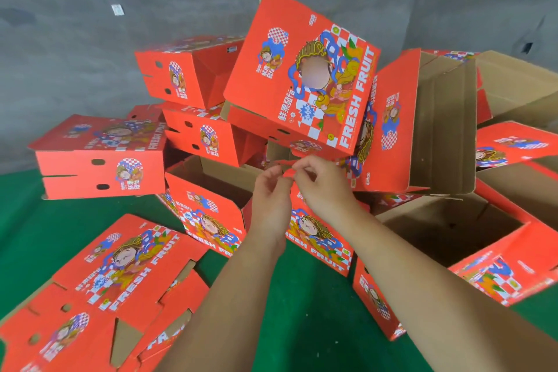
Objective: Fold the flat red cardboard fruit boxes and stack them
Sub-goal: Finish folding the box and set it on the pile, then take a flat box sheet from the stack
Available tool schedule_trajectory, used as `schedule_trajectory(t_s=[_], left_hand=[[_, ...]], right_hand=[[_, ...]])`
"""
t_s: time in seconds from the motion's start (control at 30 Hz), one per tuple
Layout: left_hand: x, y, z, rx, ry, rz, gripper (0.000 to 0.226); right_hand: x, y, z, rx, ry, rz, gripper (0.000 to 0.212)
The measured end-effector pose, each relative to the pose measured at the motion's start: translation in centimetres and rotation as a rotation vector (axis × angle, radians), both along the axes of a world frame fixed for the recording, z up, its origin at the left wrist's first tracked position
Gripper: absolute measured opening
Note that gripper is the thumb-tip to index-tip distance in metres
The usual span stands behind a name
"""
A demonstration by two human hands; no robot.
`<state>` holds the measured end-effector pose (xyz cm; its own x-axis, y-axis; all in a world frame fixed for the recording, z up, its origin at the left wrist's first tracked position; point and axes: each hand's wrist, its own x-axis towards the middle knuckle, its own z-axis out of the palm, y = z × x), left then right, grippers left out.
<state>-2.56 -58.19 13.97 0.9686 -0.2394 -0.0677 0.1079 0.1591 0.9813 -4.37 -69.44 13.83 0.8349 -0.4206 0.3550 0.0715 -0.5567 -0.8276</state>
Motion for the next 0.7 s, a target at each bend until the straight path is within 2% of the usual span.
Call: schedule_trajectory(t_s=[0.1, 0.37, 0.57, 0.7], left_hand=[[-0.4, 1.1, -1.0, -0.026, 0.058, 0.009, 0.028], [-1.4, 9.2, -5.7, 0.001, 0.126, 0.075, 0.016], [-1.9, 18.9, -11.7, 0.071, 0.223, 0.164, 0.017], [-1.6, 28.2, -16.0, 0.147, 0.353, 0.301, 0.012]], right_hand=[[0.2, 1.8, -1.4, -0.003, 0.01, 0.048, 0.02], [0.8, 9.0, -6.6, 0.044, 0.202, 0.186, 0.02], [1.3, 18.1, -11.6, 0.017, 0.405, 0.385, 0.02], [1.6, 25.9, -16.0, -0.035, 0.63, 0.467, 0.029]])
